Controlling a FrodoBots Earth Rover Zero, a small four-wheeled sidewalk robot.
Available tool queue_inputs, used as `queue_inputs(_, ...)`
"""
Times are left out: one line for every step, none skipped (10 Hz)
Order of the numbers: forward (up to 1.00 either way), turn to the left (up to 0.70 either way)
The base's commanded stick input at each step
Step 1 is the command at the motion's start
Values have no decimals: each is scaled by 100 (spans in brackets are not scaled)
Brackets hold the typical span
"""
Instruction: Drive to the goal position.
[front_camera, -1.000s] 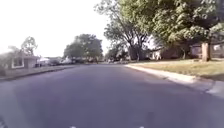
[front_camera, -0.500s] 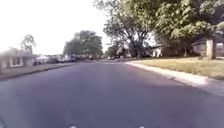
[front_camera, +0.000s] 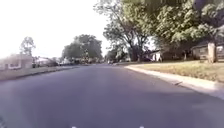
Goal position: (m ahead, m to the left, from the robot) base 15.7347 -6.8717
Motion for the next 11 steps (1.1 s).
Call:
queue_inputs(100,2)
queue_inputs(100,2)
queue_inputs(100,2)
queue_inputs(100,2)
queue_inputs(100,2)
queue_inputs(100,2)
queue_inputs(100,2)
queue_inputs(100,2)
queue_inputs(100,2)
queue_inputs(100,2)
queue_inputs(100,2)
